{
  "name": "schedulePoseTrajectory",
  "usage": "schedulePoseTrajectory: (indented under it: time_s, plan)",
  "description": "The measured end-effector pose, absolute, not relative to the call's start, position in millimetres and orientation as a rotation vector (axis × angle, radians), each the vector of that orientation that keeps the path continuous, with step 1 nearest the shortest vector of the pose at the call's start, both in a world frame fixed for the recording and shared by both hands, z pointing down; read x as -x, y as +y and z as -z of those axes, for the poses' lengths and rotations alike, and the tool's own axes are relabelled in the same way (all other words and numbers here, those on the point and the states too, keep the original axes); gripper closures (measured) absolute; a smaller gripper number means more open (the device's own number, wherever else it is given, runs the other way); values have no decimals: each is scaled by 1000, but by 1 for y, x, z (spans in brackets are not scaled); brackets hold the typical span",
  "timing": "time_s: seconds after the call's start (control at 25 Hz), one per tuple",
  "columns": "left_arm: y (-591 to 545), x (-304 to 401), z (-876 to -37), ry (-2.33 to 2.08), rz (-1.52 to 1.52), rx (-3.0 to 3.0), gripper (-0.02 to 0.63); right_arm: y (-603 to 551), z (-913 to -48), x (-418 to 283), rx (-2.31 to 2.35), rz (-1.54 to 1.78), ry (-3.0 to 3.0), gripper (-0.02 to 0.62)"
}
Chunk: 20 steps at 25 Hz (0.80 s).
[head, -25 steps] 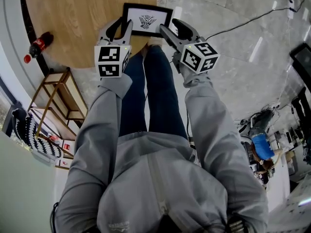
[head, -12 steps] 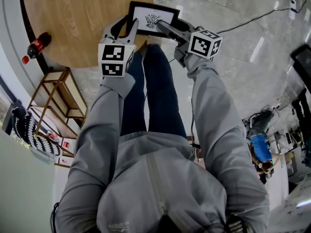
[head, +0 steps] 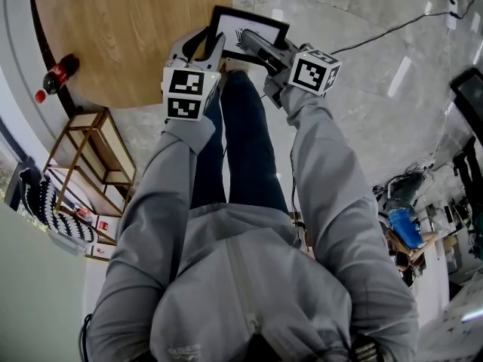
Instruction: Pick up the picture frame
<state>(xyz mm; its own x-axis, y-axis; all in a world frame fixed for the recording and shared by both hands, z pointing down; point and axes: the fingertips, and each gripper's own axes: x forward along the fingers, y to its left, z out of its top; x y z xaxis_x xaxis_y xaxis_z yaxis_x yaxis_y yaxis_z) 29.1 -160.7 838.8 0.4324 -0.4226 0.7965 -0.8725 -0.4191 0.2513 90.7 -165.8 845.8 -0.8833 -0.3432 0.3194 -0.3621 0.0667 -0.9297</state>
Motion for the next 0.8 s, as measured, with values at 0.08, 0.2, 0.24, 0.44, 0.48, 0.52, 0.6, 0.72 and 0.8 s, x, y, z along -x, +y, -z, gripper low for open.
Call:
schedulePoseTrajectory:
  time_s: [0.08, 0.2, 0.24, 0.44, 0.48, 0.52, 0.6, 0.72, 0.8]
  plan:
    - [-160, -30, -837, -1073, -856, -2004, 483, -164, -839, -91, -745, -1972, -2298, 522]
    - [-160, -31, -835, -1064, -850, -1987, 483, -163, -832, -91, -734, -1966, -2284, 540]
    - [-160, -31, -835, -1066, -848, -1984, 483, -162, -831, -90, -736, -1961, -2276, 542]
    - [-162, -31, -833, -1059, -818, -1967, 483, -164, -826, -90, -794, -1938, -2211, 548]
    - [-162, -30, -832, -1056, -814, -1958, 483, -164, -825, -90, -812, -1944, -2190, 548]
    - [-162, -30, -830, -1053, -815, -1948, 483, -164, -824, -90, -832, -1952, -2167, 548]
    - [-161, -29, -826, -1047, -838, -1932, 483, -165, -818, -92, -869, -1962, -2127, 549]
    - [-159, -22, -811, -1043, -875, -1916, 488, -164, -804, -92, -906, -1932, -2102, 554]
    - [-155, -10, -793, -1048, -879, -1919, 504, -160, -790, -86, -934, -1892, -2092, 557]
